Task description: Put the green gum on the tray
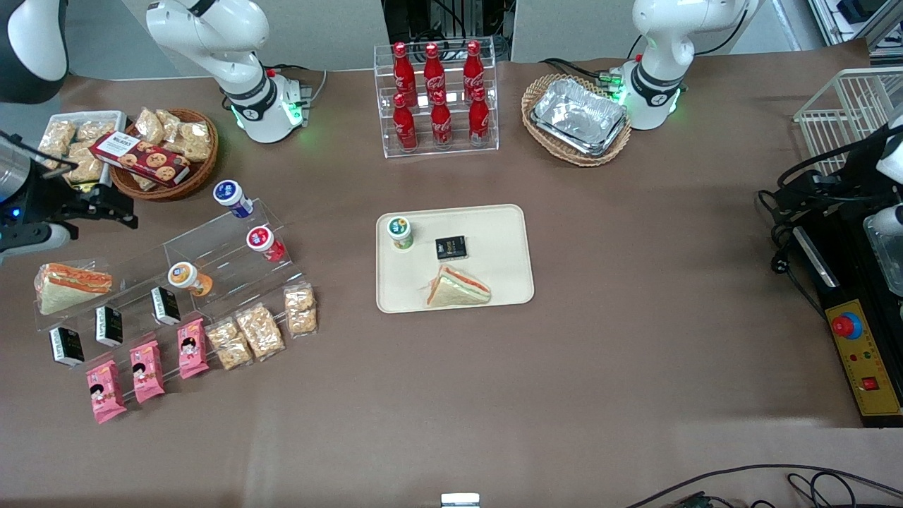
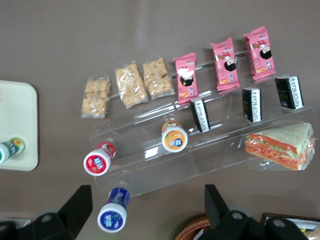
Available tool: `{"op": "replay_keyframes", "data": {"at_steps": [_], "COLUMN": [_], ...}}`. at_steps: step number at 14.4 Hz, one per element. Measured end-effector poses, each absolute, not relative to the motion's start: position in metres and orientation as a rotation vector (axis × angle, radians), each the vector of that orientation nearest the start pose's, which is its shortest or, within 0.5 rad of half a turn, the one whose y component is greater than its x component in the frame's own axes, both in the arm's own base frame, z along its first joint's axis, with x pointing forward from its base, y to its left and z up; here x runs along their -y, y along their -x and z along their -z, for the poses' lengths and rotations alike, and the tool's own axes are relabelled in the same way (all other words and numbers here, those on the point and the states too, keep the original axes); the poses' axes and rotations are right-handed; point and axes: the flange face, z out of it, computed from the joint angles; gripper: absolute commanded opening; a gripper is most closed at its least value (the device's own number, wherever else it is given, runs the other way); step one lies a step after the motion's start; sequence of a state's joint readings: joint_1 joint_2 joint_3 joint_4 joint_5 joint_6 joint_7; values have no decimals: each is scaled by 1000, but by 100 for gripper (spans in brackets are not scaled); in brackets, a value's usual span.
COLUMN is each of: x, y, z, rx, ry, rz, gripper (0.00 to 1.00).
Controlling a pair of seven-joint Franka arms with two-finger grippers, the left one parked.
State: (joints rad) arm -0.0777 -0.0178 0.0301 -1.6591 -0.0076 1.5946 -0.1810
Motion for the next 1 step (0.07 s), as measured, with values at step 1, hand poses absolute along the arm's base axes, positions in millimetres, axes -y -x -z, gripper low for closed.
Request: {"op": "replay_keyframes", "data": {"at_steps": [1], "x": [35], "y": [-552], "z": [-590], "rx": [187], "ry": [3137], "rz": [-69], "gripper": [100]}}
